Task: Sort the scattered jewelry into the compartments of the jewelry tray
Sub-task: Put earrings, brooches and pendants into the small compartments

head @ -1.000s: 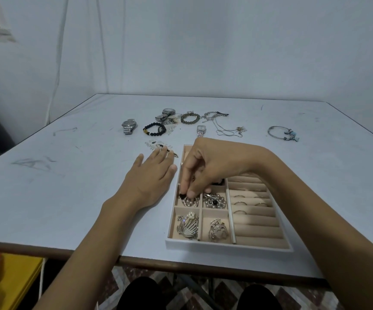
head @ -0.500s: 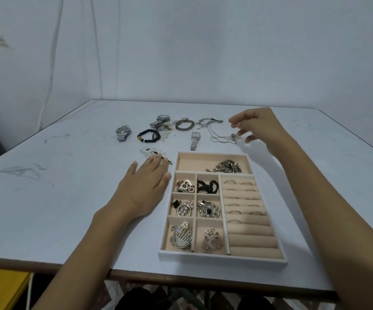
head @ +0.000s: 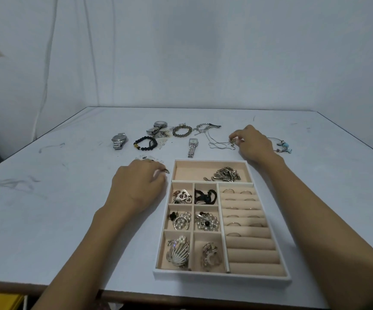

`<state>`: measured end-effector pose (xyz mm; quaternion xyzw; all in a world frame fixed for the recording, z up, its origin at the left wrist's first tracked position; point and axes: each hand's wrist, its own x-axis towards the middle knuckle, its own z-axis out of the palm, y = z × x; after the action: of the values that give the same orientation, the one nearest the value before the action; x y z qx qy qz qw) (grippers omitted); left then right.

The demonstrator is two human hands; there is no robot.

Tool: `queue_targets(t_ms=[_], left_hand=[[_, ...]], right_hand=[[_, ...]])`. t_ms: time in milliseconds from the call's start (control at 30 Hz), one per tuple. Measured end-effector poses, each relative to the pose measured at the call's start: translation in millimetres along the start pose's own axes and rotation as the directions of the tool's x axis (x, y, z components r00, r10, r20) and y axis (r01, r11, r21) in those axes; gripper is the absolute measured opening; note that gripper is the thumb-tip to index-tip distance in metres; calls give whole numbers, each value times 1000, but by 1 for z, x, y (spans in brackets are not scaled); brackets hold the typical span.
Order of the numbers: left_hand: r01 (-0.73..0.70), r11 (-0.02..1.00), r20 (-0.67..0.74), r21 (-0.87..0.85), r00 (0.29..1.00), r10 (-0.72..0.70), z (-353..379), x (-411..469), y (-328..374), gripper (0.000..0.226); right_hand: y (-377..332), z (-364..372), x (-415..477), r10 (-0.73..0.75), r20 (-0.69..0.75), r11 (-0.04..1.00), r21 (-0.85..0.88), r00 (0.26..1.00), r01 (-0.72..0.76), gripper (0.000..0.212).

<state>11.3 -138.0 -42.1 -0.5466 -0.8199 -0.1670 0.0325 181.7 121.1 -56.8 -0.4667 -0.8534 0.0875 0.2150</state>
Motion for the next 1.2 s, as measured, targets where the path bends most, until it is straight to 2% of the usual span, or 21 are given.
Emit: queue_targets(t_ms=[100,167,267,367,500,600,733,867,1067,1200], left_hand=[[59,995,-74,-75,995,-64,-3,9,6,44],[35,994,-149,-103,988,-50,-6,19,14,31],[-32,991,-231,-128,973,2,-13,41,33,27],[-96,990,-191,-105,979,74,-13,68,58,28],[-125,988,-82,-95,990,117,1,104,90,31],[-120,992,3,-37,993,120,15,126,109,34],[-154,984,72,95,986,147,38,145,124,36],[-178,974,90,143,982,166,54,159,131,28],[-157,967,-23,199,986,164,62,168,146,20],[-107,986,-32,126,993,112,60,171,148,23]], right_hand=[[1,1,-1,13,-44,1000,27,999,-12,17],[1,1,-1,27,-58,998,61,998,-24,14],[4,-1,-3,42,-95,980,196,995,-22,10],[10,0,-5,104,-148,901,433,984,-30,14],[11,-6,-9,170,-194,724,690,966,11,11],[10,-9,-10,163,-189,661,750,968,35,10],[10,-12,-10,179,-99,489,873,979,-1,14],[9,-18,-13,177,-49,327,945,983,-12,8],[11,-19,-13,258,-44,271,962,965,-28,9],[11,-19,-13,265,-32,272,961,964,-43,8]])
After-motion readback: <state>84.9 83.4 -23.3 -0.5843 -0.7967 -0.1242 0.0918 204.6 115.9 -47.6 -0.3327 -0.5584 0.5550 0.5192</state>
